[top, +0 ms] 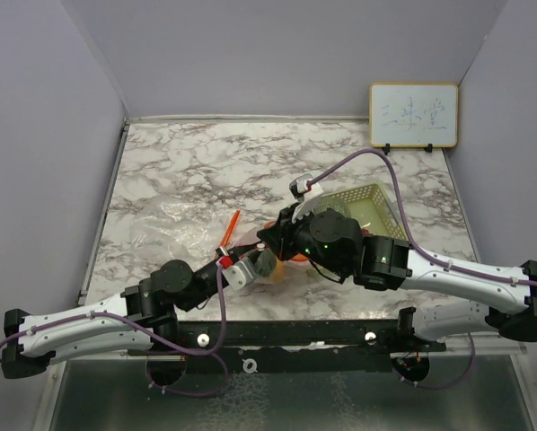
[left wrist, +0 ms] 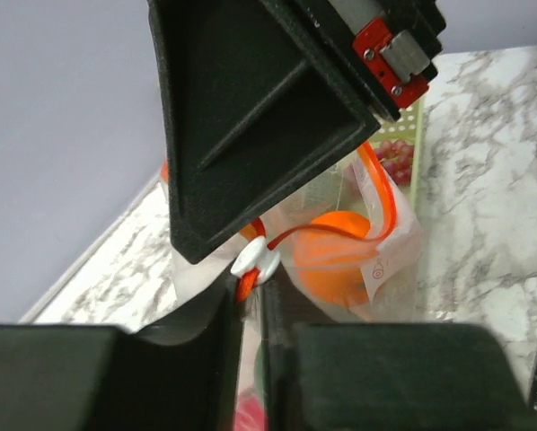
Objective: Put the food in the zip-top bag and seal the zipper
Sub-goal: Zip the zipper food storage bag at the center of the board.
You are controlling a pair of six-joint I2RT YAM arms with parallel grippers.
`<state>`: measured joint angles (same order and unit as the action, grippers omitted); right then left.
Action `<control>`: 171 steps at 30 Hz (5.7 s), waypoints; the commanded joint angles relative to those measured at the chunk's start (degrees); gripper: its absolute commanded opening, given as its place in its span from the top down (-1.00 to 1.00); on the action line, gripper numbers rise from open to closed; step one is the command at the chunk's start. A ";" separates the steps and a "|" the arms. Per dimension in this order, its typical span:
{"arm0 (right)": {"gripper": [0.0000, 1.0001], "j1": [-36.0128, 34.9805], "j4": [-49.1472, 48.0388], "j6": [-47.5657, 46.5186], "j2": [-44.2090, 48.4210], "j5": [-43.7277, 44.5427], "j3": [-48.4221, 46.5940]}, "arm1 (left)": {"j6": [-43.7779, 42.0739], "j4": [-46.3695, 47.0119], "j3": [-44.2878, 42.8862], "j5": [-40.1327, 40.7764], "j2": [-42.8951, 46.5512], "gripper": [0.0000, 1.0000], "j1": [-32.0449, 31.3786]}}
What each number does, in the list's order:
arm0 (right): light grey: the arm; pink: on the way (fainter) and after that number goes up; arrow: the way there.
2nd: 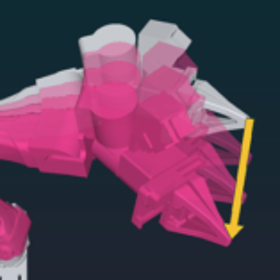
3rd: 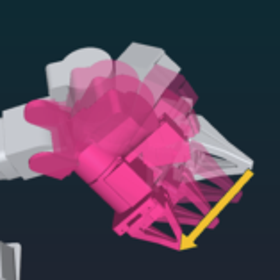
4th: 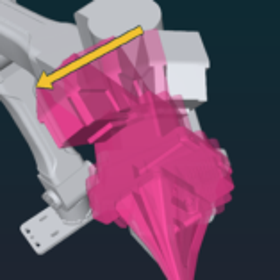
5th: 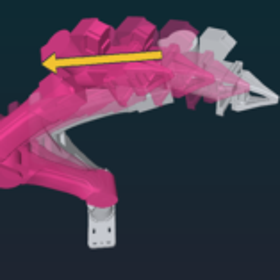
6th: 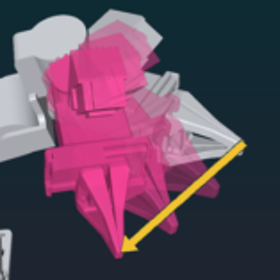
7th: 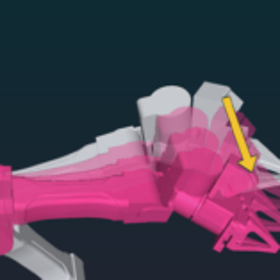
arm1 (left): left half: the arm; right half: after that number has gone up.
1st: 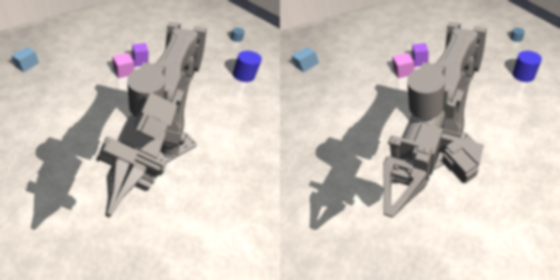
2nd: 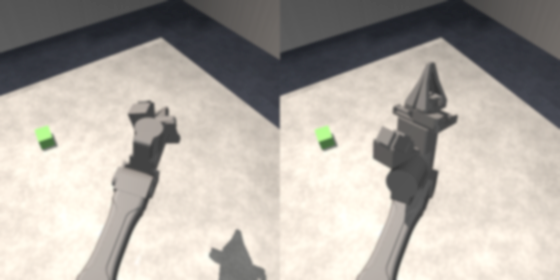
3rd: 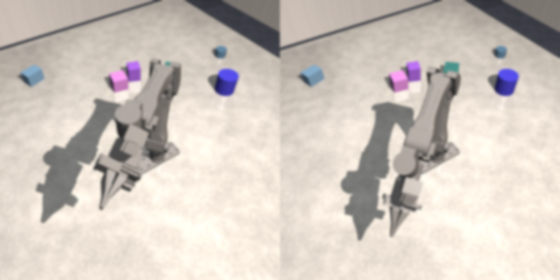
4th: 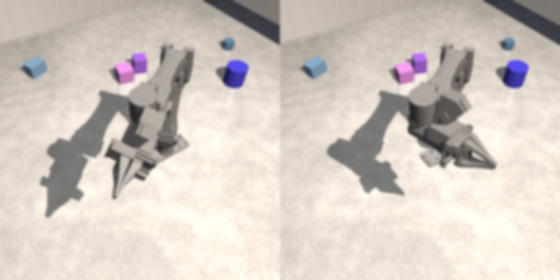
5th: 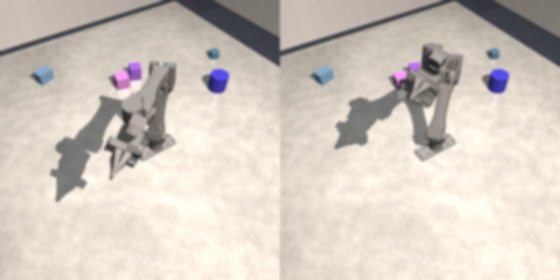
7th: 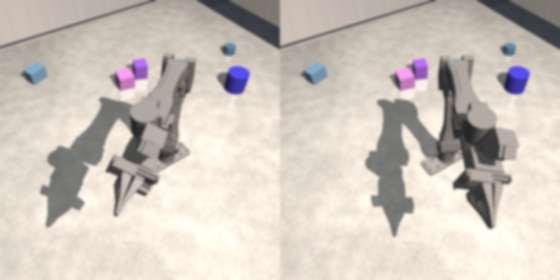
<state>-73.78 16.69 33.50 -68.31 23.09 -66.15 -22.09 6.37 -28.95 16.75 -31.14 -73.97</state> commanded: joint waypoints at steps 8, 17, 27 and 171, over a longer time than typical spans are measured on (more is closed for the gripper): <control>0.53 -0.03 0.90 1.83 4.43 4.41 1.64 | 5.10 -0.64 -1.96 7.56 1.50 1.00 -0.11; -0.09 0.05 -12.47 -18.25 16.50 0.29 12.72 | 16.42 -2.37 1.57 7.32 4.75 1.00 -0.12; -0.04 -0.02 -17.86 -51.35 14.93 -31.36 14.10 | 22.69 -16.46 -5.52 -3.48 10.87 1.00 -0.12; -0.75 12.79 -7.90 -25.90 8.65 -3.51 13.37 | 26.12 40.54 -16.72 7.86 -32.97 1.00 39.53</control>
<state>-61.06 11.16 5.78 -60.99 21.28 -53.91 -9.47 45.60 -40.95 37.69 -59.70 -43.59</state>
